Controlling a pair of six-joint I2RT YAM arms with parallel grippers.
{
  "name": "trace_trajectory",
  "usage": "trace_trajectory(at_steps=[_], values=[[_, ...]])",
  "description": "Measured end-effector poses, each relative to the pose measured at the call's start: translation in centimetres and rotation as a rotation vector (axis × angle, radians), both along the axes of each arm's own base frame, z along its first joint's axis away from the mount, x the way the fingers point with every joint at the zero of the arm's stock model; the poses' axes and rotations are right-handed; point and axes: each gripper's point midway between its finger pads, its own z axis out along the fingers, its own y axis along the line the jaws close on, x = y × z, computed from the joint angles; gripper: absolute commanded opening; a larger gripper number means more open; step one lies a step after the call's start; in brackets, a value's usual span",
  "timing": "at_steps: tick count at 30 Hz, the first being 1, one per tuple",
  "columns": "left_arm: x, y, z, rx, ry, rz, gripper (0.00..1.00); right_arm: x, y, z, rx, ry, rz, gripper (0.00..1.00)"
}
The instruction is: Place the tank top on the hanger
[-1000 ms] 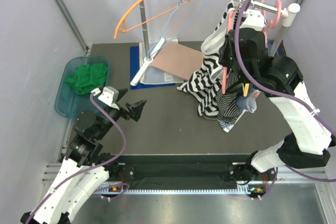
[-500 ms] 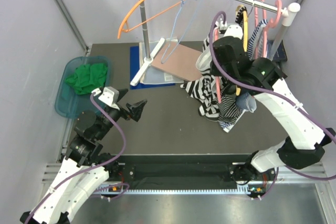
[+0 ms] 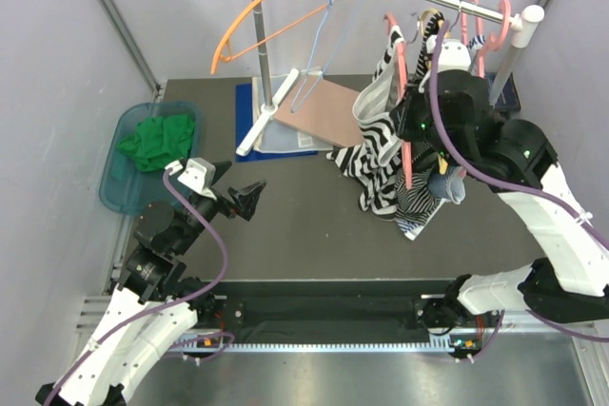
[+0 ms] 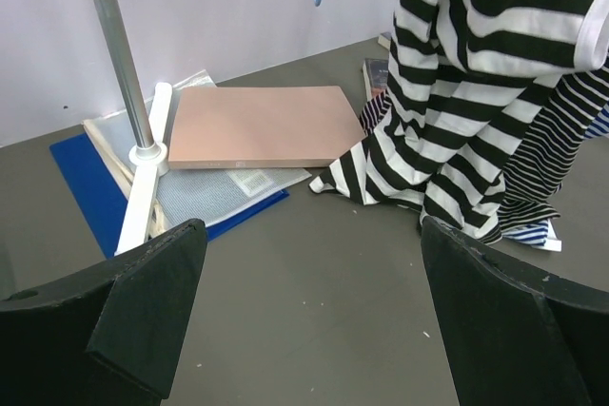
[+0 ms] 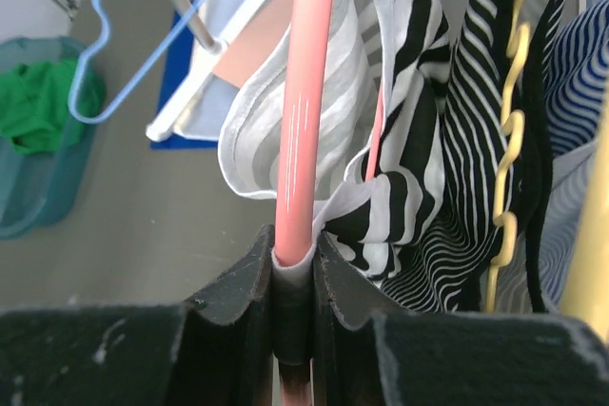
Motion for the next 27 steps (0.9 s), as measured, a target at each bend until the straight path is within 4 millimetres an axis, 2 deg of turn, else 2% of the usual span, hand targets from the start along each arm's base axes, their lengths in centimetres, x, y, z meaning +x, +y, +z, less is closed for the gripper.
trace_trajectory(at_steps=[8,14,18,22,27], values=[[0.0,0.0,0.0,0.001,0.001,0.000,0.99,-0.2,-0.5,3.3,0.036,-0.071,0.008,0.00],[0.0,0.0,0.0,0.001,0.002,0.000,0.99,1.1,0.5,4.9,0.032,-0.100,0.007,0.00],[-0.1,0.0,0.0,-0.001,-0.001,-0.002,0.99,2.5,0.8,4.5,0.011,-0.088,-0.002,0.00],[-0.4,0.1,0.1,-0.005,-0.009,-0.002,0.99,4.0,0.2,3.6,-0.001,-0.061,-0.025,0.00],[-0.4,0.1,0.1,-0.004,-0.008,-0.003,0.99,4.9,-0.1,2.8,0.001,-0.043,-0.029,0.00]])
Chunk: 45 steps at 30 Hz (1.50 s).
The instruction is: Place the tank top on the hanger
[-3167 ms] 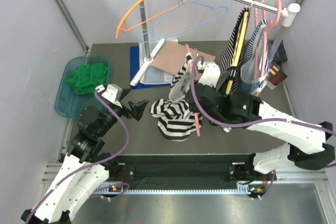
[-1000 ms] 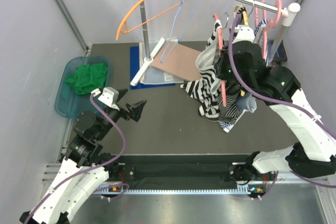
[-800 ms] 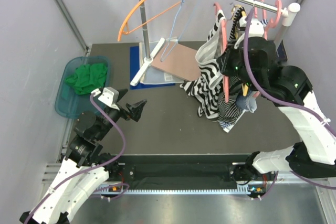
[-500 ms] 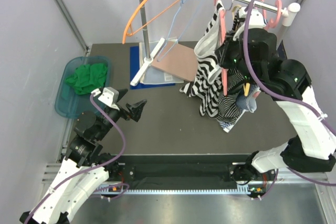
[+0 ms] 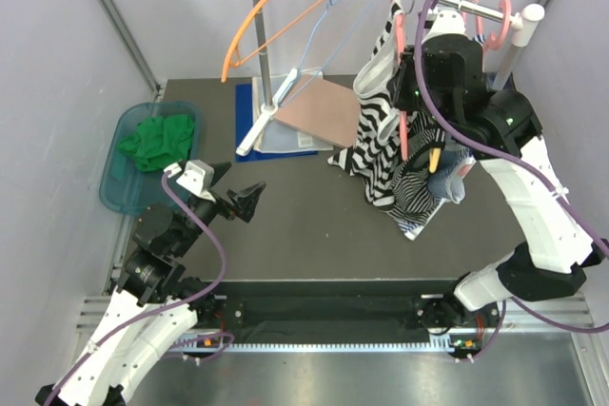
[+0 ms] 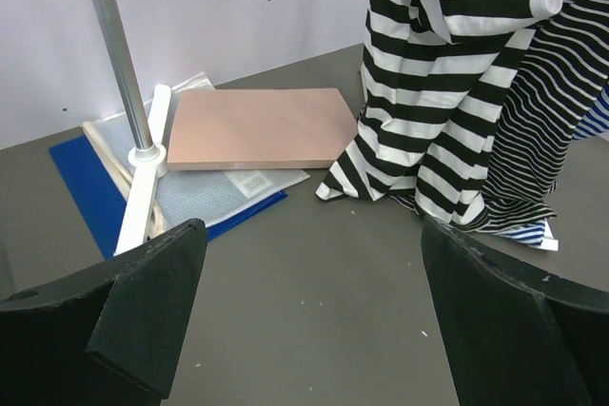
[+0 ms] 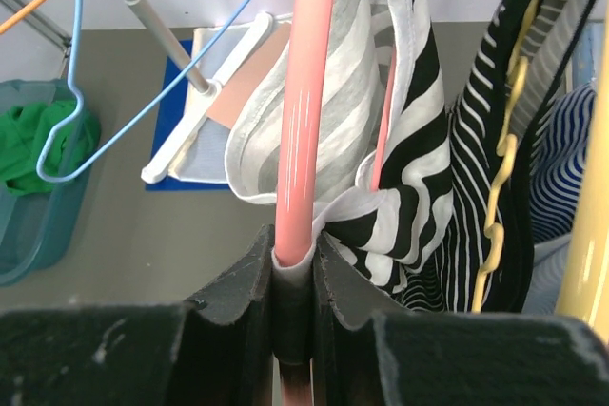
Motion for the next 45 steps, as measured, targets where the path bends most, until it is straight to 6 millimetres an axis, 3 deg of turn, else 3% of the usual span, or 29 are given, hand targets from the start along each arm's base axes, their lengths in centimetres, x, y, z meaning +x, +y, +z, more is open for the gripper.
trace_trajectory(at_steps=[14,31,36,45], values=[[-0.3,0.1,0.3,-0.007,-0.012,-0.002,0.99,0.9,0.0,-3.3,-0.022,0.070,0.007,0.00],[-0.2,0.1,0.2,-0.003,-0.011,0.006,0.99,-1.5,-1.3,0.1,0.023,0.015,0.043,0.00],[-0.1,0.1,0.1,-0.001,-0.008,0.007,0.99,-1.5,-2.1,2.8,0.055,-0.044,0.024,0.00],[-0.1,0.1,0.1,0.003,-0.008,0.006,0.99,-0.1,-2.6,2.1,0.048,-0.027,-0.011,0.00]])
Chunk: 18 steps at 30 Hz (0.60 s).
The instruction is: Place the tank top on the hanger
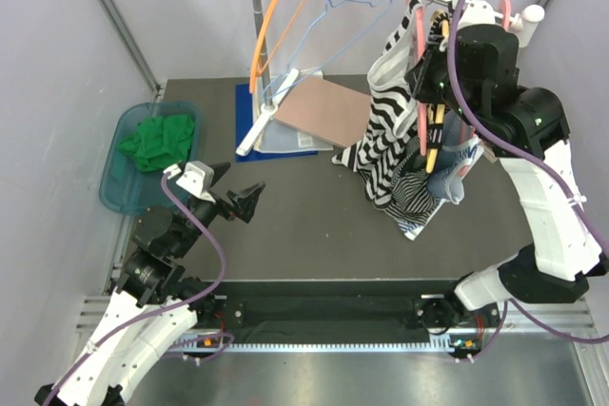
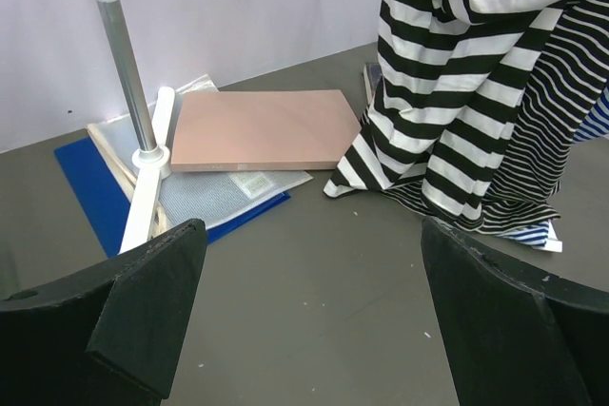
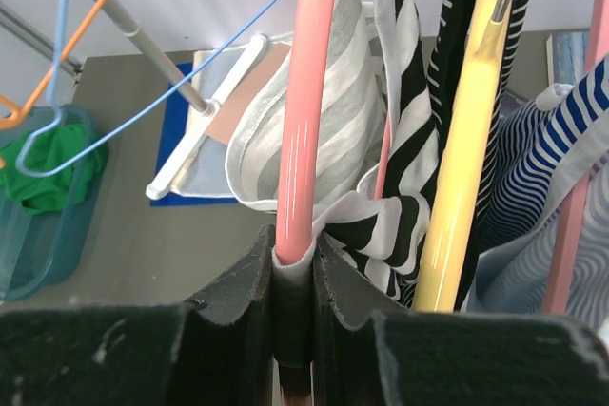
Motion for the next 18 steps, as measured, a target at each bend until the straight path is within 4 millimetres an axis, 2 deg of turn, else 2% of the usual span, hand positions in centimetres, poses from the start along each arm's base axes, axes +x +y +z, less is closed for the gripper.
trace_trajectory(at_steps=[7,10,11,13,14,18], values=[[0.0,0.0,0.0,0.003,0.000,0.000,0.99,1.2,-0.1,-2.5,-0.016,0.056,-0.021,0.00],[0.0,0.0,0.0,0.003,0.000,0.000,0.99,1.6,0.3,-3.3,-0.013,0.068,-0.018,0.10],[0.0,0.0,0.0,0.003,0.000,0.000,0.99,1.7,0.4,-3.3,-0.007,0.066,-0.016,0.26],[0.0,0.0,0.0,0.003,0.000,-0.001,0.99,1.6,0.5,-3.3,0.005,0.063,-0.009,0.42],[0.0,0.0,0.0,0.003,0.000,-0.002,0.99,1.4,0.5,-3.2,0.010,0.061,-0.004,0.55],[0.0,-0.1,-0.1,0.003,0.000,-0.004,0.99,0.5,0.3,-2.7,0.035,0.047,0.011,0.77]])
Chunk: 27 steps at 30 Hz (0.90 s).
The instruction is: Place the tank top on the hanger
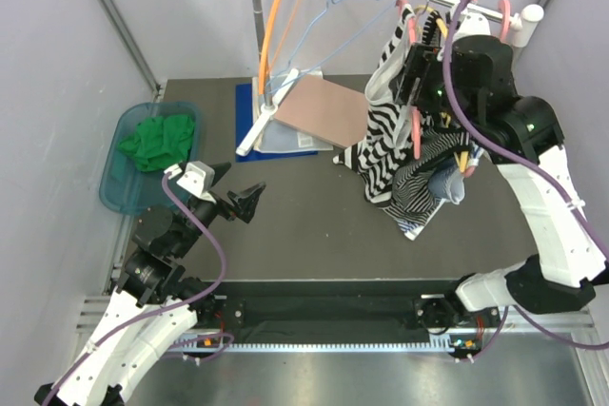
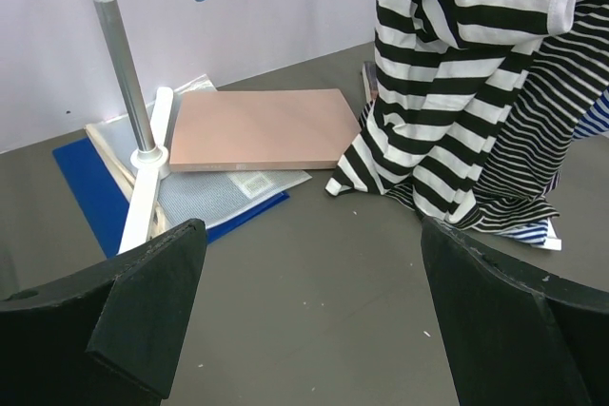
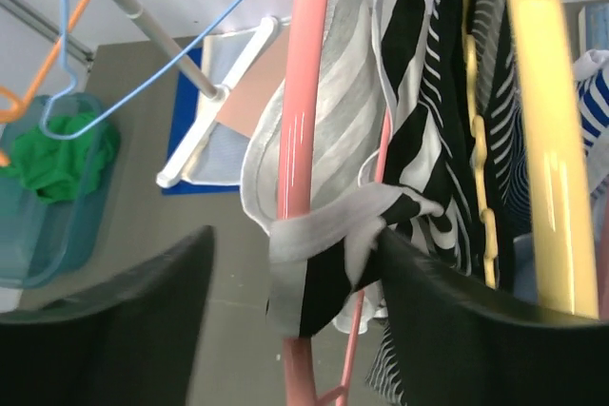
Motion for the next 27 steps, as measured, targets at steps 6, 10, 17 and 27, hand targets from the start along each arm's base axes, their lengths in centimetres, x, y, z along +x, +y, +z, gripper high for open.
trace_trajectory(at_steps=[6,10,17,27], values=[[0.0,0.0,0.0,0.002,-0.002,0.000,0.99,-2.1,-1.0,2.1,0.036,-0.057,0.019,0.93],[0.0,0.1,0.0,0.005,-0.003,0.004,0.99,-3.8,-1.7,3.5,0.058,-0.096,0.043,0.96],[0.3,0.5,-0.2,0.007,0.004,0.033,0.99,-6.6,-1.8,5.1,0.069,-0.176,0.150,0.98],[2.3,3.4,-1.7,0.026,0.067,0.231,0.99,-10.9,0.4,3.5,0.038,-0.335,0.442,0.99]])
